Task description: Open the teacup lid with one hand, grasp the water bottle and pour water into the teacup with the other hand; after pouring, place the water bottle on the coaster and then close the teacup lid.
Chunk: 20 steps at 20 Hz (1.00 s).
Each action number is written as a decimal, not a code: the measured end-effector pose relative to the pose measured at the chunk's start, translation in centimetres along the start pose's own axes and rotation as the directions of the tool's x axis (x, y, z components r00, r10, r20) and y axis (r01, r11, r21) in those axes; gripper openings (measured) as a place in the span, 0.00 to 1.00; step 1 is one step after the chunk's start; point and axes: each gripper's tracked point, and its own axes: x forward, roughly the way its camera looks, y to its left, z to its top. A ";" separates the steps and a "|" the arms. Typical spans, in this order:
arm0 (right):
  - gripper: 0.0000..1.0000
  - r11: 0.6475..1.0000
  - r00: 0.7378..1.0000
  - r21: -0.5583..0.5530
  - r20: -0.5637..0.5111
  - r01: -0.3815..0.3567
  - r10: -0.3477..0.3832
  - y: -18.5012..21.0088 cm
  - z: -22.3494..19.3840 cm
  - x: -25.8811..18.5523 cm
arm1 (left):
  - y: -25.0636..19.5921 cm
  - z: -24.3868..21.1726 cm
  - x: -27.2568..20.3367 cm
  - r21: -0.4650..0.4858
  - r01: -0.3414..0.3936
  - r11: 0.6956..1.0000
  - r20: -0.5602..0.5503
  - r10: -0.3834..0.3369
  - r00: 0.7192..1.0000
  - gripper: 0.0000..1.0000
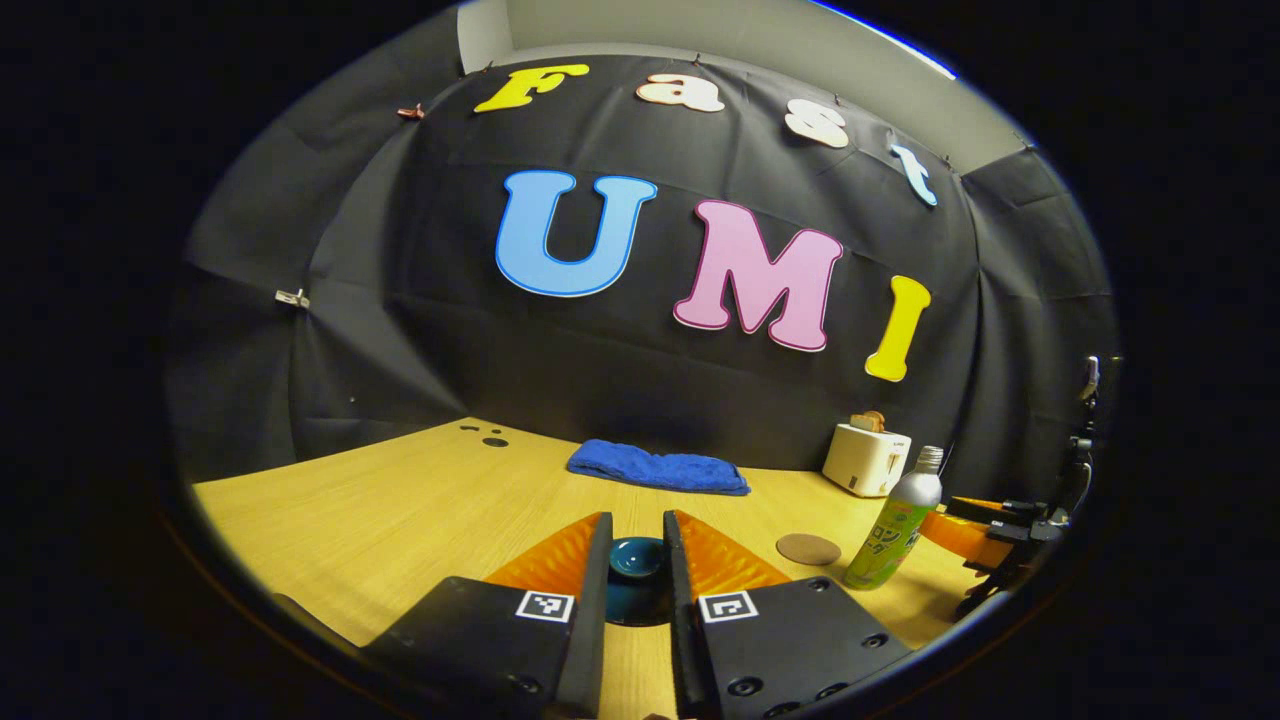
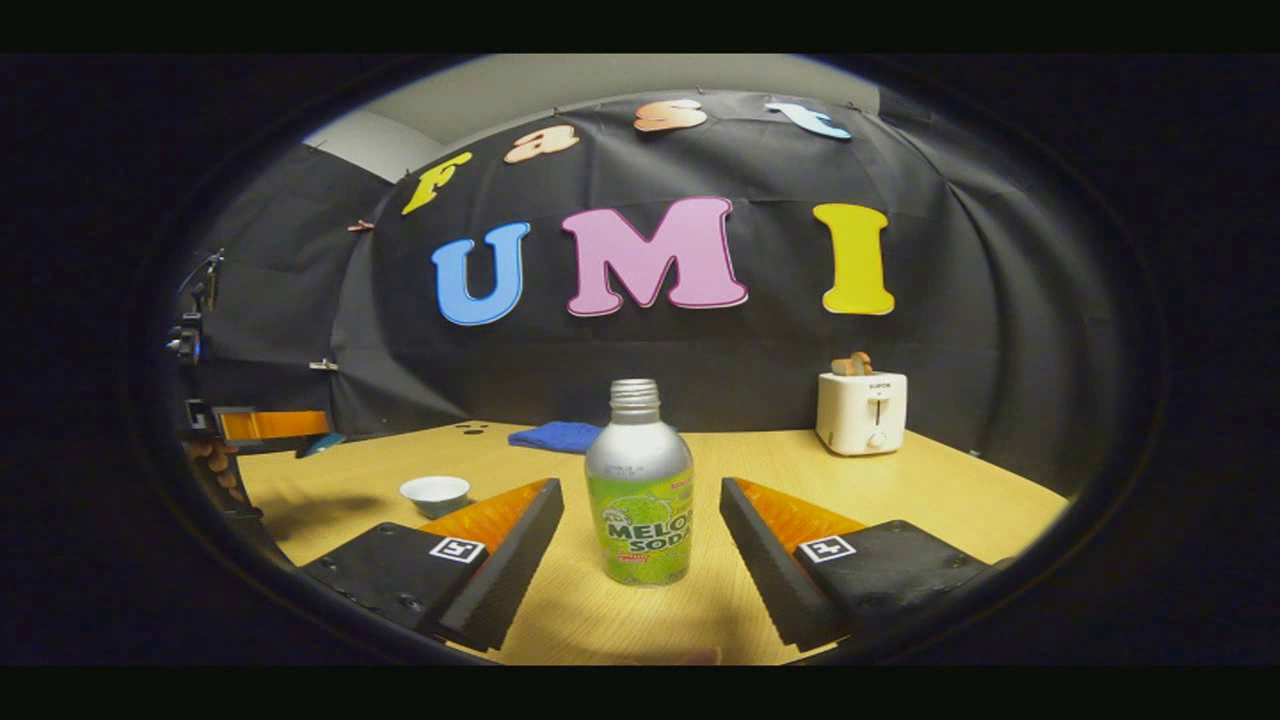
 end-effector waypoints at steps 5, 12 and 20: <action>0.98 0.998 0.999 -0.046 -0.039 0.033 -0.035 0.4 -1.2 1.8 | 0.2 -0.5 -0.7 0.006 0.012 1.000 -0.019 -0.012 1.000 0.31; 0.90 0.994 0.993 -0.075 -0.085 0.075 -0.081 -0.1 -2.1 3.5 | 0.2 0.1 -1.0 -0.020 0.031 0.999 -0.006 -0.031 1.000 0.31; 0.80 0.960 0.993 -0.259 -0.024 0.103 -0.113 0.6 0.4 4.2 | 3.1 0.8 -1.2 -0.087 0.013 0.996 -0.010 -0.014 1.000 0.31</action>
